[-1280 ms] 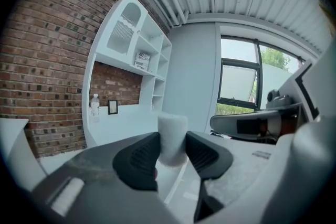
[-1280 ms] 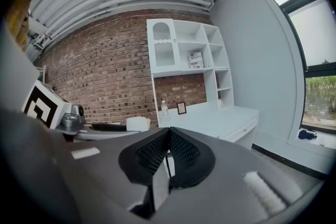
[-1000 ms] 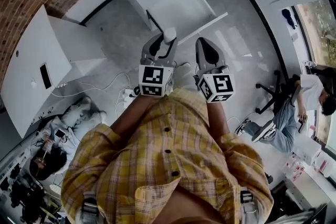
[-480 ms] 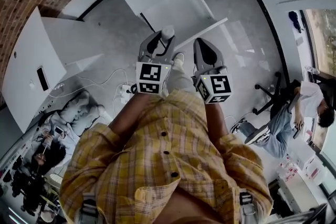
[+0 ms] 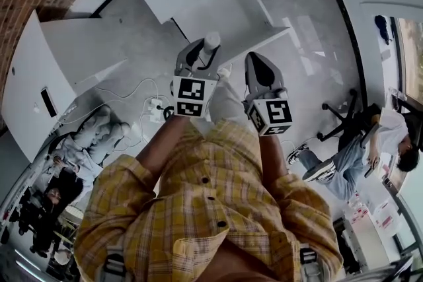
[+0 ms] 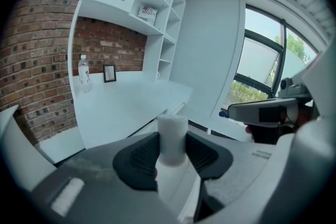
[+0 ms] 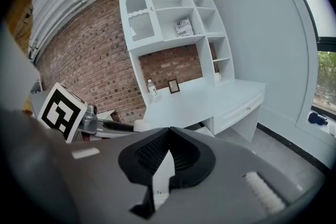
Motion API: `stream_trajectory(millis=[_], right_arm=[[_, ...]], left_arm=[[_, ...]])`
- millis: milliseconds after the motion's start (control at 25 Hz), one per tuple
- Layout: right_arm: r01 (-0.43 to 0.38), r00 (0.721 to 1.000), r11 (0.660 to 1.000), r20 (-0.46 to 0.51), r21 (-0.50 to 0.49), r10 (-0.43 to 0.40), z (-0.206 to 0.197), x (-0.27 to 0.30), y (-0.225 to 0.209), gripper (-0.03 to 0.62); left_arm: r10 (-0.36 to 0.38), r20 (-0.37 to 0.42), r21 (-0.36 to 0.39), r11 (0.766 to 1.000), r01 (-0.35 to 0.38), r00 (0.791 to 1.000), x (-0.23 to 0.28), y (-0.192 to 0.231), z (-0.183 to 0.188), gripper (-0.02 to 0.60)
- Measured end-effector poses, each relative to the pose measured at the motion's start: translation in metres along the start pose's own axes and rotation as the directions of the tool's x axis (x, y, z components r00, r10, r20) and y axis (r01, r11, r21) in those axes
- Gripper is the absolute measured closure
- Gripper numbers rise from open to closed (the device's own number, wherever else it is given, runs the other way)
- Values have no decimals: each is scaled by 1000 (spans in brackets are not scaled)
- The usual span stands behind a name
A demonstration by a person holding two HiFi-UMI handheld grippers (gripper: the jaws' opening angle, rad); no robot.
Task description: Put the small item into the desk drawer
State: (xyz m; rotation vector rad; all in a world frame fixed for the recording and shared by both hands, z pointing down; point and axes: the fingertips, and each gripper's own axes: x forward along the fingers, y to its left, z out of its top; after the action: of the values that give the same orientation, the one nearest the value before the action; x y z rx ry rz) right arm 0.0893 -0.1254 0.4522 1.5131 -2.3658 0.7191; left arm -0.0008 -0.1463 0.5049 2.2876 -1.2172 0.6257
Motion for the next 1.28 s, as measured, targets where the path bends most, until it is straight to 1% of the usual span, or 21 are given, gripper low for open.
stream_trajectory(millis=[240,400,760,1000,1280], right_arm=[[-1,999,1000,-48,24,2,-22,23,-20,602],[-1,997,999,-80,35,4,-39,36,-29,602],[1,994,998,-108,63,6,-61,56,-45,600],[-10,991,997,-135,79,21,-78,68,-51,600],[-18,988,996,-154,90,32,-92,78,-59,601]], left_arm=[[15,-68,-22,1000,-17,998,37,10,-20,414],[11,-116,-36,999,-15,993,59,16,-38,414],[33,-205,-83,995,-51,978,99,27,-77,414],[51,-263,-116,990,-84,963,128,37,-100,414],[48,-329,-149,984,-102,943,159,41,-125,413]])
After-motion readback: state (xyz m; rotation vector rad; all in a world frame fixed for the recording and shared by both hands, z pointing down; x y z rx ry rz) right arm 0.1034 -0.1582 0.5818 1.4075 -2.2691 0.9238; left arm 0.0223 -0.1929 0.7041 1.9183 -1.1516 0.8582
